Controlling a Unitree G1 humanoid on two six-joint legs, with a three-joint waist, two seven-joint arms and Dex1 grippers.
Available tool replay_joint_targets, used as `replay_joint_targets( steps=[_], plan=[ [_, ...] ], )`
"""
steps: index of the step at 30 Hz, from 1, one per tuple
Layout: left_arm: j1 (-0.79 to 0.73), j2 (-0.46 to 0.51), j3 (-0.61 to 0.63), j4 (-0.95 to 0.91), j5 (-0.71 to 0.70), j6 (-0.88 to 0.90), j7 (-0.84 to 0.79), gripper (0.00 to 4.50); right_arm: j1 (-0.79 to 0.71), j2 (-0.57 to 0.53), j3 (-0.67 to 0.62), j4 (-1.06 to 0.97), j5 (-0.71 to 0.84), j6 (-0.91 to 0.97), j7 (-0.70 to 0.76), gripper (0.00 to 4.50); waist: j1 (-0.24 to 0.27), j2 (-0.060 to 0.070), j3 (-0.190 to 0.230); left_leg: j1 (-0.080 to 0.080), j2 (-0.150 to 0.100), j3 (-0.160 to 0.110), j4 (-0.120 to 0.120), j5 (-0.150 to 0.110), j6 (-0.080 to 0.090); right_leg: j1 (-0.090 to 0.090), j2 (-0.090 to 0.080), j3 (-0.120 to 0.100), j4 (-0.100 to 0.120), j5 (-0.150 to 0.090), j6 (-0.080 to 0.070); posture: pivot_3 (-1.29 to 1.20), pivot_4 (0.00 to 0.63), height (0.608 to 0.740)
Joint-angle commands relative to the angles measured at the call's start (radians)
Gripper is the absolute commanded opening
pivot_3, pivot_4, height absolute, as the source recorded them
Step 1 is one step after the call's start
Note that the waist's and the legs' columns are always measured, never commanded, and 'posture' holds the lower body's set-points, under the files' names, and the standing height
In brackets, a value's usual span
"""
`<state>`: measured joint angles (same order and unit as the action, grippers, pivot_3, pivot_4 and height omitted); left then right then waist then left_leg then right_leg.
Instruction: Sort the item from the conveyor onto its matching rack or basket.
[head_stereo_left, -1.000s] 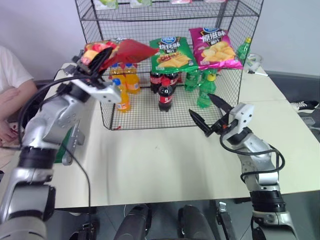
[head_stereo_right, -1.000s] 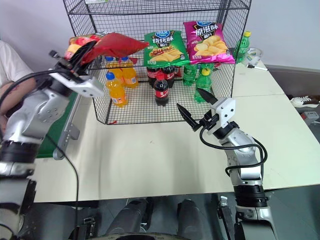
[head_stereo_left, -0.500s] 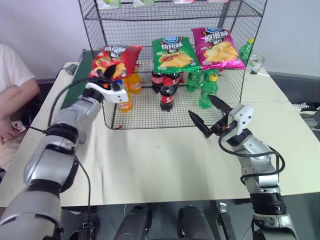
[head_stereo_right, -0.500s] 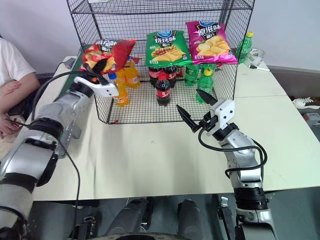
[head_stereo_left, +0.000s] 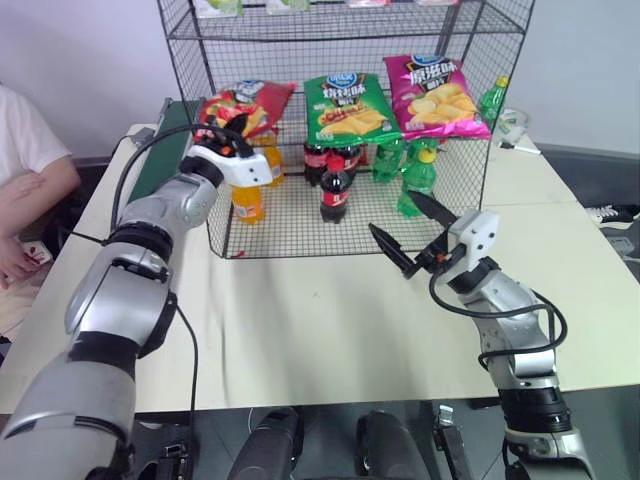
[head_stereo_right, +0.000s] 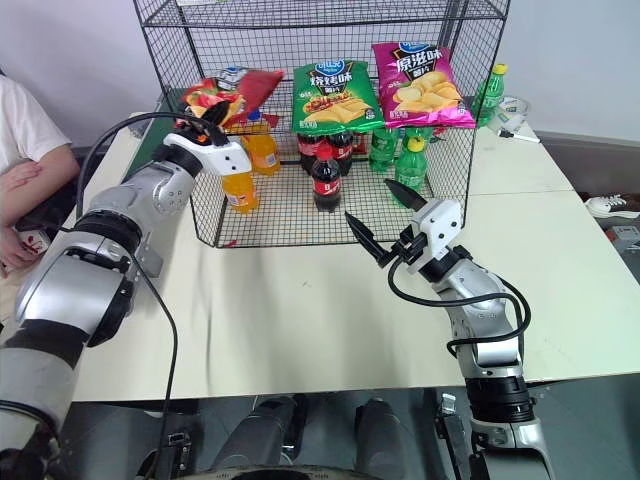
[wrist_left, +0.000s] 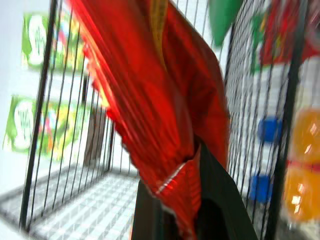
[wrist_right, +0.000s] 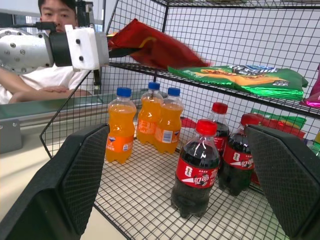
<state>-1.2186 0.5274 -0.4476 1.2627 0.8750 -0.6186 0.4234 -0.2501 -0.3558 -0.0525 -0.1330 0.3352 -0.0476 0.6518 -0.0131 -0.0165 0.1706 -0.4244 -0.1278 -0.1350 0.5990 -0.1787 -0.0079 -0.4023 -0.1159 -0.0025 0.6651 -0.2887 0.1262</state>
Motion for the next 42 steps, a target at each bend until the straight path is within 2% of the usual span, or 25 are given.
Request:
replay_joint_targets(
  steps=[1,12,24,25,27,31,37,39,42],
  plan=[
    [-0.023,0.008,-0.017,0.008,-0.011,-0.007,0.009,0.05,-0.002,-0.009,-0.002,-0.045,-0.001,-0.002,-0.002,4.50,0.000,0.000,0.000,0.000,0.000,0.000,0.000,0.000,0.000,0.000,0.000,0.000,0.000,0.000,0.000,0.00,0.150,0.740],
    [-0.045,0.016,0.010,0.037,-0.041,0.187,0.042,0.05,0.005,-0.017,-0.004,-0.052,0.005,0.011,0.004,4.50,-0.003,0.000,0.000,0.000,0.000,0.000,0.000,0.000,0.000,-0.001,0.000,0.000,0.000,0.000,0.000,0.00,0.150,0.740],
    [-0.061,-0.053,0.019,0.056,-0.121,0.209,-0.048,0.05,0.005,-0.016,0.002,-0.054,-0.003,0.014,-0.001,4.50,-0.002,0.000,0.000,-0.001,0.000,0.000,0.001,0.000,0.000,0.000,0.000,0.000,0.001,0.000,0.000,0.00,0.150,0.740],
    [-0.063,-0.055,0.020,0.054,-0.126,0.200,-0.051,0.58,0.007,-0.017,0.002,-0.055,-0.004,0.014,-0.001,4.50,-0.001,0.000,0.000,-0.001,0.000,0.000,0.001,0.000,0.000,0.000,0.000,0.000,0.001,0.000,0.000,0.00,0.150,0.740],
    [-0.064,-0.056,0.023,0.053,-0.141,0.196,-0.068,1.31,0.007,-0.017,0.002,-0.054,-0.006,0.014,-0.003,4.50,0.000,0.000,0.000,-0.001,0.000,0.000,0.002,0.000,0.000,0.000,0.000,0.000,0.001,0.000,0.000,0.00,0.150,0.740],
    [-0.049,-0.035,0.020,0.037,-0.151,0.164,-0.073,3.24,0.006,-0.019,0.001,-0.054,-0.006,0.014,-0.003,4.50,0.000,0.000,0.000,0.000,0.000,0.000,0.002,0.000,0.000,0.001,0.000,0.000,0.001,0.000,0.000,0.00,0.150,0.740],
    [0.028,0.053,0.056,-0.068,-0.206,0.047,-0.126,3.24,0.010,-0.024,0.002,-0.054,-0.011,0.014,-0.001,4.50,-0.004,0.000,0.000,0.001,0.000,0.000,0.002,0.000,0.000,0.001,0.000,0.000,0.001,0.000,0.000,0.00,0.150,0.740],
    [0.088,0.100,0.075,-0.167,-0.232,-0.006,-0.152,3.24,0.009,-0.028,0.000,-0.048,-0.011,0.013,0.001,4.50,-0.007,0.000,-0.001,0.001,0.000,0.000,0.002,0.000,0.000,0.001,0.000,0.000,0.001,0.000,0.000,0.00,0.150,0.740],
    [0.248,0.196,0.130,-0.433,-0.288,-0.038,-0.231,3.24,-0.001,-0.028,0.002,-0.037,-0.010,0.012,0.006,4.50,-0.010,0.000,-0.001,0.000,0.000,0.001,0.001,0.000,0.000,-0.001,0.000,0.002,0.001,0.000,0.000,0.00,0.150,0.740]
  ],
)
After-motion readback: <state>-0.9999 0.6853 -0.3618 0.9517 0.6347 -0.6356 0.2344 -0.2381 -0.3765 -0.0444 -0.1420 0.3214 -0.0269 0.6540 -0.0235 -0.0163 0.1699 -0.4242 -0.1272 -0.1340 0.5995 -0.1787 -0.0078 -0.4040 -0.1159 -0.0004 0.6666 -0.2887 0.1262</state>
